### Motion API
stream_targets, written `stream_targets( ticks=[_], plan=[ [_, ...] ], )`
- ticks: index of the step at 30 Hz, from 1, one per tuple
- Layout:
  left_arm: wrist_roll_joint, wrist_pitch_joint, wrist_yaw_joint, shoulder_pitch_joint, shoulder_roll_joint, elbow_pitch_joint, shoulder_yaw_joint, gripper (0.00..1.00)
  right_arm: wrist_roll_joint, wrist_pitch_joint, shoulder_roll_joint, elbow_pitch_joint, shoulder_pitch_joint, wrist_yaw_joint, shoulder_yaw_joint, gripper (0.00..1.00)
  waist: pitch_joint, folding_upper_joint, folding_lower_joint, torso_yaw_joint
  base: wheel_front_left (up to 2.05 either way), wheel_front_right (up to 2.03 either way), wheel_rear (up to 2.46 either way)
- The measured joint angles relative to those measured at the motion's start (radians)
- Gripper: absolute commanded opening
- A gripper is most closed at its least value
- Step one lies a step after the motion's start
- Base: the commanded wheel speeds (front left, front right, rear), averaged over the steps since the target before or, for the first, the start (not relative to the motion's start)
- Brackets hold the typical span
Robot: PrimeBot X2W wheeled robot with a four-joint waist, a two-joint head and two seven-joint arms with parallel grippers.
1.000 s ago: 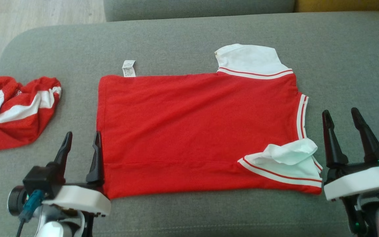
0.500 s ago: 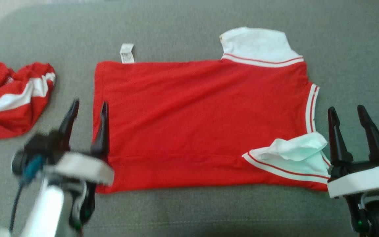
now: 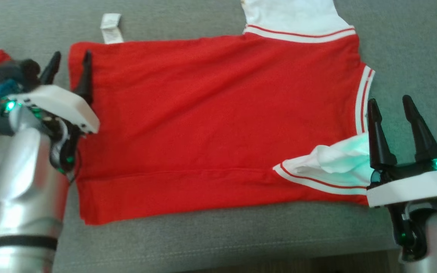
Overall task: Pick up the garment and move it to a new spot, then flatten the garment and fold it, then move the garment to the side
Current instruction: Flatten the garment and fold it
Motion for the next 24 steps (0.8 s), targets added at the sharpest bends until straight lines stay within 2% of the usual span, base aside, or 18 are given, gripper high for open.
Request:
stream_targets(
  ticks=[5, 10, 11, 12, 13, 18, 24],
  plan=[
    [-0.021, 0.022, -0.019, -0.093, 0.008, 0.186, 0.013, 1.0, 0.003, -0.012, 0.005, 0.022, -0.027, 0.0, 0.009, 1.0, 0.031, 0.0, 0.0001, -0.027, 0.0, 0.0, 0.0],
    [-0.041, 0.052, -0.05, -0.176, 0.01, 0.3, 0.012, 1.0, 0.005, -0.017, 0.007, 0.037, -0.038, 0.0, 0.009, 1.0, 0.039, 0.0, 0.0, -0.036, 0.0, 0.0, 0.0],
    [-0.041, 0.053, -0.052, -0.187, 0.01, 0.316, 0.008, 0.48, 0.005, -0.017, 0.008, 0.038, -0.038, 0.0, 0.009, 1.0, 0.038, 0.0, 0.0, -0.036, 0.0, 0.0, 0.0],
    [-0.041, 0.053, -0.059, -0.194, 0.009, 0.331, 0.005, 0.11, 0.006, -0.017, 0.008, 0.04, -0.038, 0.0, 0.008, 1.0, 0.038, 0.0, 0.0, -0.036, 0.0, 0.0, 0.0],
    [-0.041, 0.052, -0.06, -0.199, 0.01, 0.343, 0.004, 0.0, 0.006, -0.017, 0.008, 0.043, -0.038, 0.0, 0.007, 1.0, 0.037, 0.0, 0.0, -0.035, 0.0, 0.0, 0.0],
    [-0.041, 0.018, -0.071, -0.22, 0.005, 0.394, -0.02, 0.0, 0.011, -0.006, -0.002, 0.072, -0.055, 0.0, -0.005, 1.0, 0.034, 0.0, 0.0, -0.029, 0.0, 0.0, 0.0],
    [-0.041, -0.035, -0.077, -0.25, -0.022, 0.44, -0.035, 0.0, 0.053, 0.007, -0.073, 0.187, -0.207, 0.0, -0.033, 1.0, 0.042, 0.0, 0.0, -0.008, 0.0, 0.0, 0.0]
  ],
)
